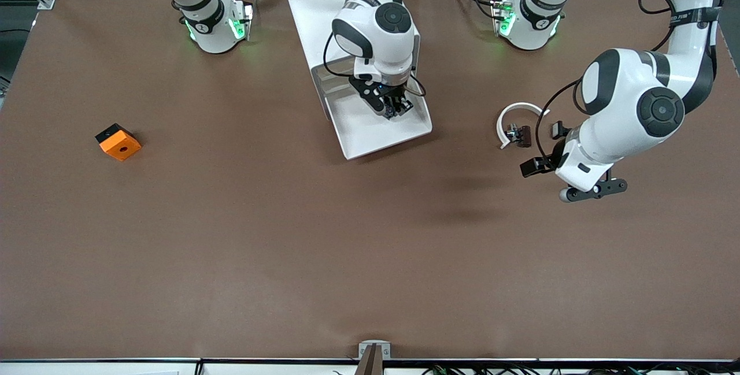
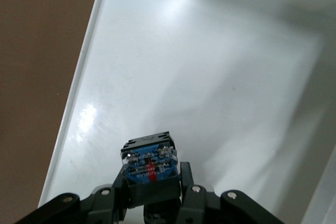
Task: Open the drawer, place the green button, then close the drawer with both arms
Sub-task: 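Lower the button into the drawer and open the right gripper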
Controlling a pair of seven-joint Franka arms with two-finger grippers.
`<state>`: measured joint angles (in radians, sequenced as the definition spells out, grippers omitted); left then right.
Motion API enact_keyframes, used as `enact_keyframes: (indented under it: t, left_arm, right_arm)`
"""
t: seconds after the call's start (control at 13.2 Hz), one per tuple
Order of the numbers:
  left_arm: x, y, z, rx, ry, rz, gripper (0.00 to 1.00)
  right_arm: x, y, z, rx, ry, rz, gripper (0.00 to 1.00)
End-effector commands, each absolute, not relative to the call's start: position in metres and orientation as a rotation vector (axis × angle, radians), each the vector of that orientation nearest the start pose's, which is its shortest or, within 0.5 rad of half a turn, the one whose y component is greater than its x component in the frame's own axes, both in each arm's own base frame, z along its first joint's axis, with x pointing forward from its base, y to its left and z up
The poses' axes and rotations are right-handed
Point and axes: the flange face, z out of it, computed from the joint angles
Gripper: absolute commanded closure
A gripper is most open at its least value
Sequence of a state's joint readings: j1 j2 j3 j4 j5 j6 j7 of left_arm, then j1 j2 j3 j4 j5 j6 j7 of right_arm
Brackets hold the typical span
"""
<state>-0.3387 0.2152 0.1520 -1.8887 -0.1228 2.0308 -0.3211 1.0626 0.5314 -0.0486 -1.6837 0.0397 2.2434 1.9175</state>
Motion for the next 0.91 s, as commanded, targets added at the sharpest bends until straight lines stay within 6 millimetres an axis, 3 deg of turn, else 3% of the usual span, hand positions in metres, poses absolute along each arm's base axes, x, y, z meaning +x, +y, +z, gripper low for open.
enact_keyframes:
  t: [0.0,0.46,0.68,0.76,0.84]
  left_arm:
    - [0.589,-0.124,0.388,-3.180,-0.319,0.115,0.00]
    - [0.595,-0.124,0.397,-3.187,-0.319,0.072,0.00]
    - [0.596,-0.122,0.401,-3.191,-0.327,0.049,0.00]
    - [0.596,-0.122,0.402,-3.192,-0.327,0.047,0.00]
    - [0.596,-0.123,0.402,-3.192,-0.327,0.047,0.00]
  right_arm:
    - [0.354,0.585,0.297,-2.762,1.435,-0.021,1.00]
    - [0.361,0.600,0.275,-2.751,1.463,-0.032,1.00]
    - [0.359,0.602,0.276,-2.753,1.455,-0.037,1.00]
    - [0.361,0.602,0.277,-2.753,1.452,-0.043,0.26]
    - [0.360,0.602,0.278,-2.759,1.444,-0.047,0.00]
